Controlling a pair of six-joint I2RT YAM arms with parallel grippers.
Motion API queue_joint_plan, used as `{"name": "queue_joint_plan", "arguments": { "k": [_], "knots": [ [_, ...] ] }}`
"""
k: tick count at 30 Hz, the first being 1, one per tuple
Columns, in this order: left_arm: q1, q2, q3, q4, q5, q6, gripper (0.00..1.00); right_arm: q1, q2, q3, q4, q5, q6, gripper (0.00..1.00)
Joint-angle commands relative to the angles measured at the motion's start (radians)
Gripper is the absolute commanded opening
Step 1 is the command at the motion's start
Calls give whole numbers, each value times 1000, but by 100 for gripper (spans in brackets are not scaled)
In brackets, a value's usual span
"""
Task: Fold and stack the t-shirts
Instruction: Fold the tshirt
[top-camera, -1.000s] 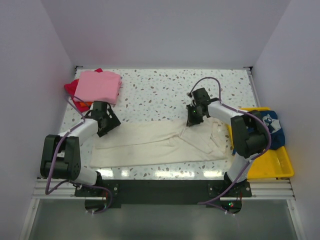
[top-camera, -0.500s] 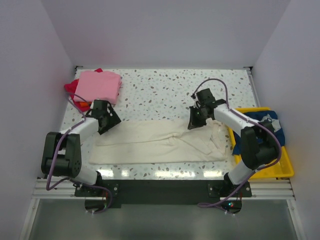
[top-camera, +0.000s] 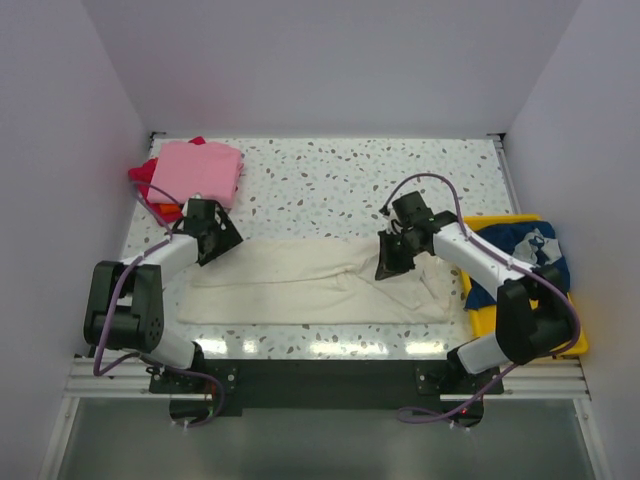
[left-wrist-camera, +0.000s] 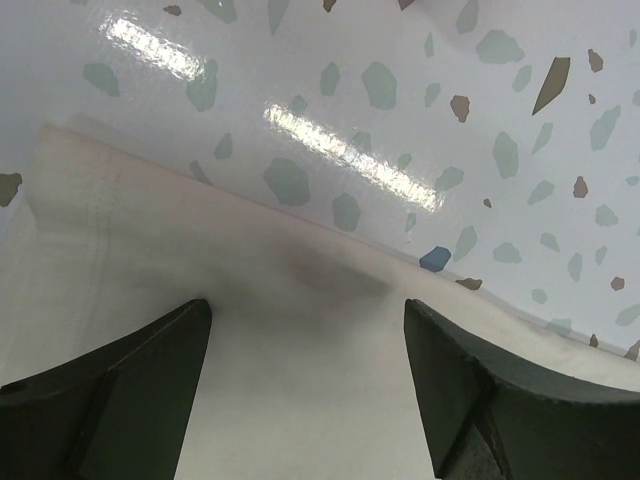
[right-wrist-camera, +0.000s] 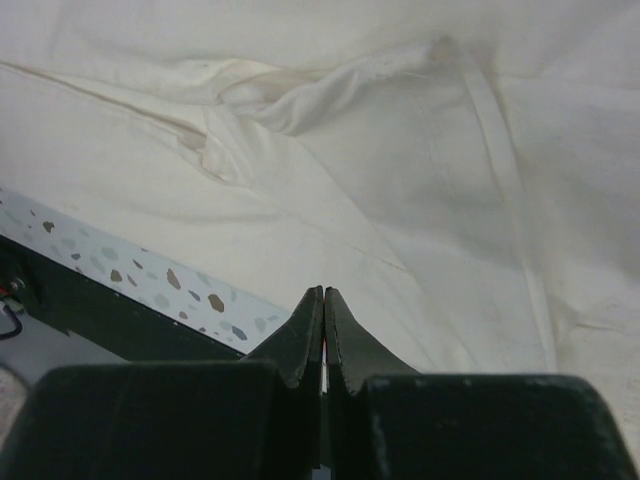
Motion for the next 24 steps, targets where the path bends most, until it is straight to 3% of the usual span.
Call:
{"name": "queue_joint_plan", "arguments": {
  "k": [1,3,7,10,24],
  "knots": [
    [-2,54,-48,-47,21,18,84,2,-31,10,-4,28,21,0],
    [-2,54,-49,-48,20,18,84,2,8,50,0,85,24,7],
    [-2,36,-55,-58,13,23,84,-4,69,108,62,125,31,35],
    [-2,12,-69,-55,10,20,84,-6,115,145,108,145,31,43],
    [-2,-20,-95,-64,13,8,84,-15,273,193,194,231,1,47]
  ]
}}
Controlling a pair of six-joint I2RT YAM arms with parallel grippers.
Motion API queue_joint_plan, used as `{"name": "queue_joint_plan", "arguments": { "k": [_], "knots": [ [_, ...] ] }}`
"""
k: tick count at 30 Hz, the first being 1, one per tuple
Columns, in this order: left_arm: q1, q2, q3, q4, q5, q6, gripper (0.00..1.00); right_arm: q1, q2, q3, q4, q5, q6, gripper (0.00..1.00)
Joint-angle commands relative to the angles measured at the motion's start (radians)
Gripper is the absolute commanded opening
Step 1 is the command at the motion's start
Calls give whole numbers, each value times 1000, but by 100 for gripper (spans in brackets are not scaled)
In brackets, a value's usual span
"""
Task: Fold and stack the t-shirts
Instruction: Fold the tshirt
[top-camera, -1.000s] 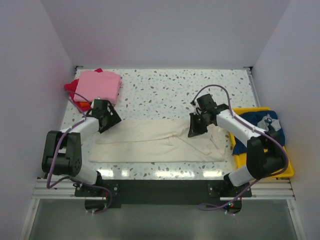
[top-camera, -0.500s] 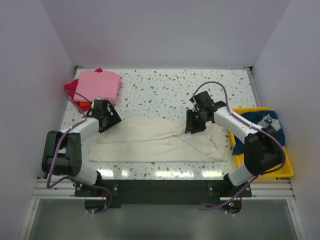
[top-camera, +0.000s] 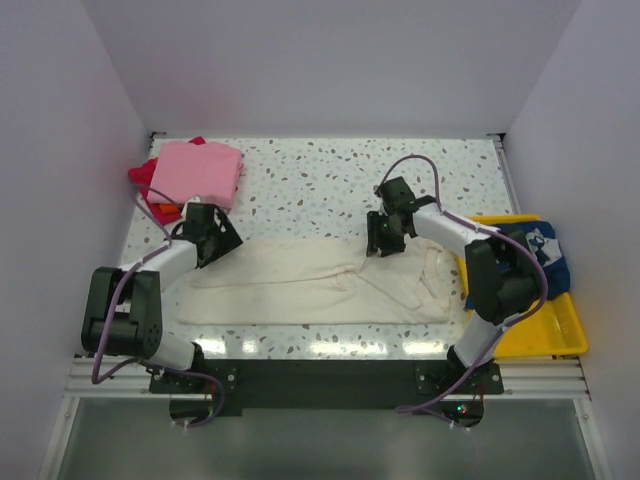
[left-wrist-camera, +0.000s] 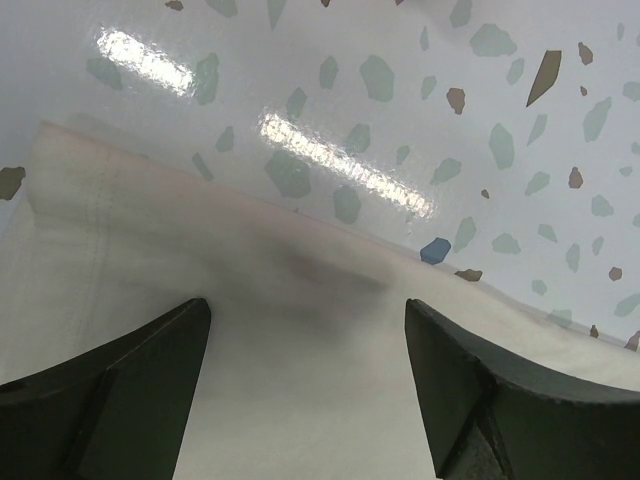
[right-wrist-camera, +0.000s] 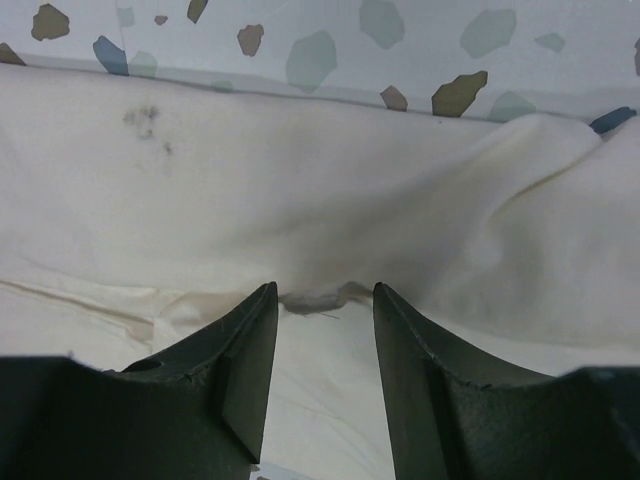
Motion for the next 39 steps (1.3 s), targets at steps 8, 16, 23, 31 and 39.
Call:
{"name": "queue_joint_plan", "arguments": {
  "k": [8,16,23,31,39],
  "knots": [
    [-1,-1,-55,-117,-4,-2,84,-7,29,40,53,0,-15,22],
    [-1,0,-67,-114,-6,-4,84,-8,32,3,56,-26,-15,5],
    [-1,-12,-75,-119,-10,-1,85,-8,32,16,56,-59,-25,0],
    [-1,-23,-90,-117,-16,-2,85,-5,-97,18,-59,-131,-46,0],
    [-1,-26,-101,-114,-15,2,85,22,-214,-88,-116,-235,-19,0]
  ]
}}
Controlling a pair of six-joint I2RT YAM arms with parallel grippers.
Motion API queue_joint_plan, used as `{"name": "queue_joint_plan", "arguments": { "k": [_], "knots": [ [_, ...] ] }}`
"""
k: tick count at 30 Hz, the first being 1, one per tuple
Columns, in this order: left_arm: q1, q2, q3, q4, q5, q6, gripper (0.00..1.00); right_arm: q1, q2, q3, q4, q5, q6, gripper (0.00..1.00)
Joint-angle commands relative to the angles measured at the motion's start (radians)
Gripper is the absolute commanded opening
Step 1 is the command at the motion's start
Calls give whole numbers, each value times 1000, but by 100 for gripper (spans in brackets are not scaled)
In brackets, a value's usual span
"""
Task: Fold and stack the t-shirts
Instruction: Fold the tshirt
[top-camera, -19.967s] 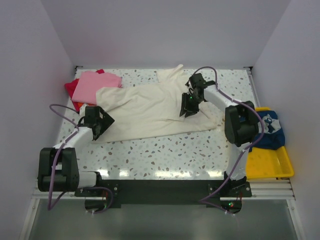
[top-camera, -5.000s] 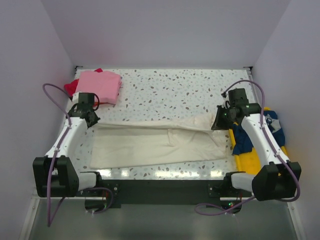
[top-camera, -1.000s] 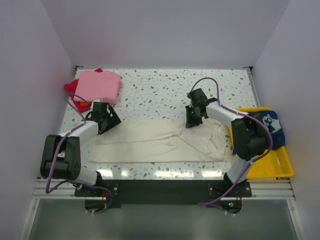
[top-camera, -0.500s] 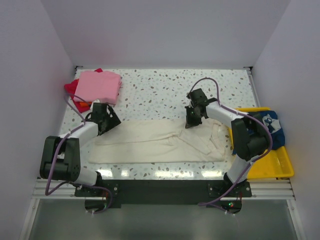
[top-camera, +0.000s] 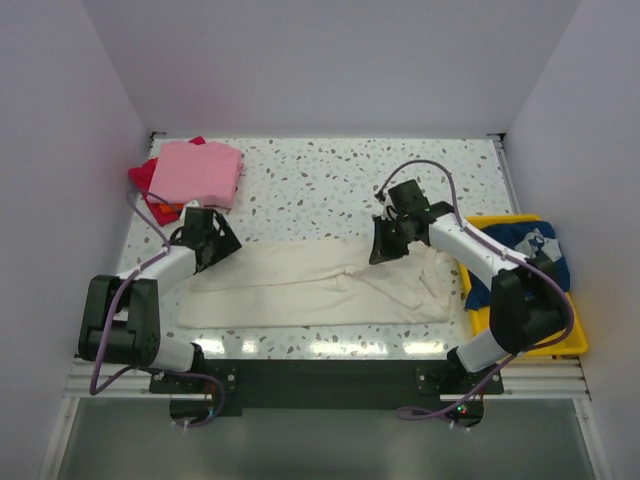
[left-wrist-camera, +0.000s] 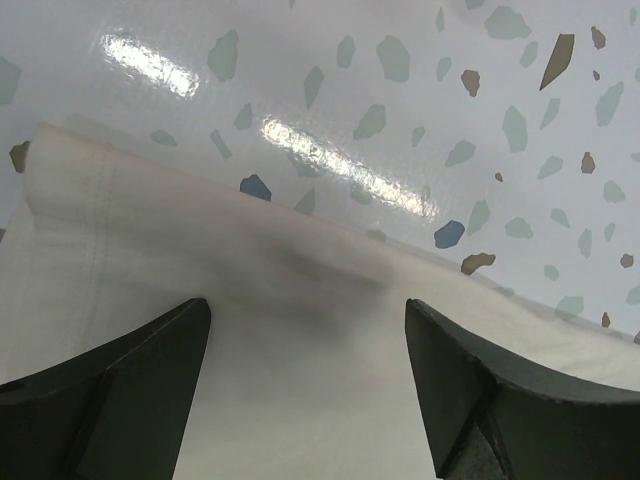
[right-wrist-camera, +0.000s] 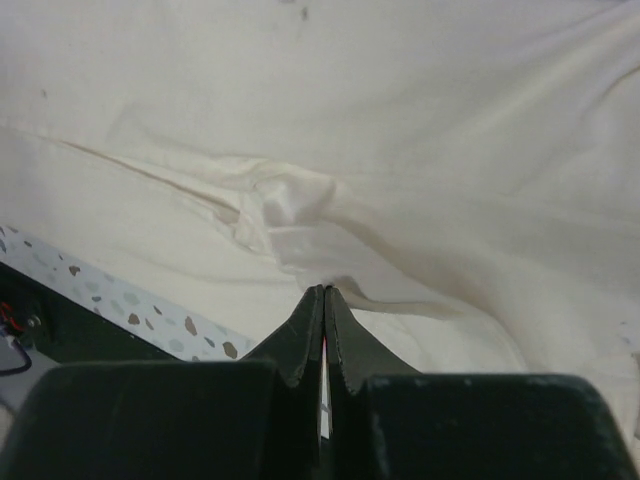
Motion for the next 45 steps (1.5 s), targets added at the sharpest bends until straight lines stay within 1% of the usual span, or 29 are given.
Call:
{"name": "queue_joint_plan", "arguments": {
  "k": [1,7,12,20,23,24,26,28,29,30,32,33,34,35,36,39,41,45],
  "knots": [
    [-1,19,-57,-120,-7,2,85,33,-48,-34,-59,-76,19,0],
    [-1,4,-77,-122,-11,7,85,105,-82,-52,-94,-86,51,0],
    [-1,-4,-90,-122,-11,13,85,165,-88,-34,-140,-70,73,0],
    [-1,-2,-100,-114,-13,19,85,245,-28,-1,-189,-112,73,0],
    [-1,-4,-100,-116,-16,19,84,285,-15,31,-204,-127,59,10],
    [-1,-4,-97,-117,-19,19,85,297,-16,41,-221,-127,56,23],
    [-1,-7,-90,-122,-19,19,85,302,-24,77,-232,-138,50,30],
    [-1,-7,-86,-123,-25,21,85,303,-42,109,-243,-138,50,34],
    [0,-4,-77,-128,-28,21,85,302,-45,121,-250,-123,49,39],
    [-1,-5,-70,-131,-36,22,85,302,-48,130,-263,-115,47,41],
    [0,-2,-51,-139,-45,24,85,296,-54,156,-280,-46,53,44],
    [-1,-2,-43,-149,-56,30,85,288,-56,157,-281,12,55,46],
    [-1,-8,-35,-155,-65,35,85,252,-58,148,-277,29,58,46],
    [-1,-11,-18,-169,-85,39,85,225,-61,138,-269,45,62,46],
    [-1,-16,-11,-172,-94,48,85,155,-65,126,-245,45,71,46],
    [-1,-27,14,-182,-111,58,85,49,-74,77,-191,78,65,47],
    [-1,-24,9,-166,-105,55,85,18,-50,62,-175,98,42,47],
    [0,13,-3,-159,-88,35,86,-63,13,3,-54,134,55,47]
  ]
}}
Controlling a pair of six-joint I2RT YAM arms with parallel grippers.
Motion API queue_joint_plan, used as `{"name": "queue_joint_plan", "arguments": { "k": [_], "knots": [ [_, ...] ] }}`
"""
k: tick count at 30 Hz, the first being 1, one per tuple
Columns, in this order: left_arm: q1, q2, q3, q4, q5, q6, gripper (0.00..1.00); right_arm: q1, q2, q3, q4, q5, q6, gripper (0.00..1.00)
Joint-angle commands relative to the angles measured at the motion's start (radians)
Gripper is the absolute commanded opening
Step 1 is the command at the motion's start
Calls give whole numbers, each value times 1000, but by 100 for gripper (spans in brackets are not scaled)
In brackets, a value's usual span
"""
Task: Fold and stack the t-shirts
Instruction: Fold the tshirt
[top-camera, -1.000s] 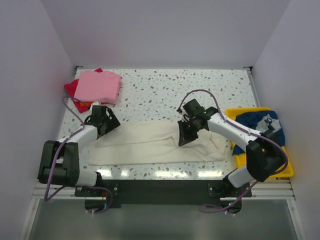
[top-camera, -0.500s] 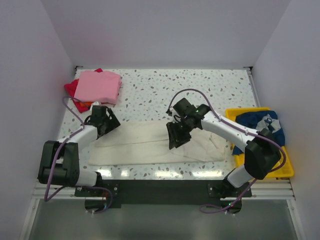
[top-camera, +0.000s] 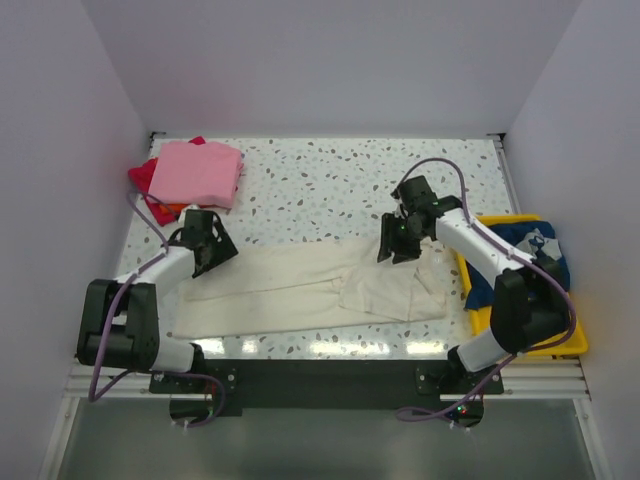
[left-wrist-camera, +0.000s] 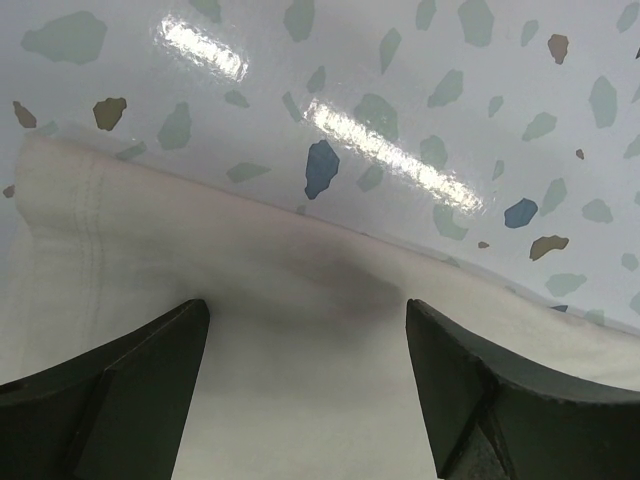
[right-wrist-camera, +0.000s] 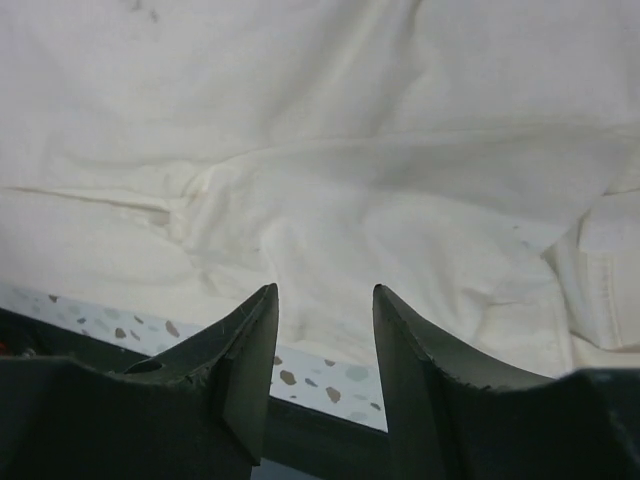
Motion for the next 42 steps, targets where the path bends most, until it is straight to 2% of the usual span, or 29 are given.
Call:
{"name": "queue_joint_plan", "arguments": {
  "k": [1,6,14,17,25,30,36,42],
  "knots": [
    [1,47,-15,-43,-12,3,86,-38,61,-38,126,56,0,47],
    [1,56,-42,-32,-15,-4,86,-88,237,3,232,102,-13,47],
    [1,82,-48,-48,-41,-25,86,-177,444,151,226,226,-47,47],
    [1,53,-63,-60,-42,-42,86,-199,519,250,212,238,-58,47],
    [-3,-74,-138,-124,31,-51,85,-202,782,666,117,243,-73,47],
    [-9,-185,-160,-155,62,-48,85,-203,898,873,98,188,-55,47],
    [-35,-262,-60,-175,91,38,86,-202,895,987,137,28,-76,50],
    [-120,-245,53,-175,82,148,88,-200,773,961,178,-30,-95,54]
  ]
}}
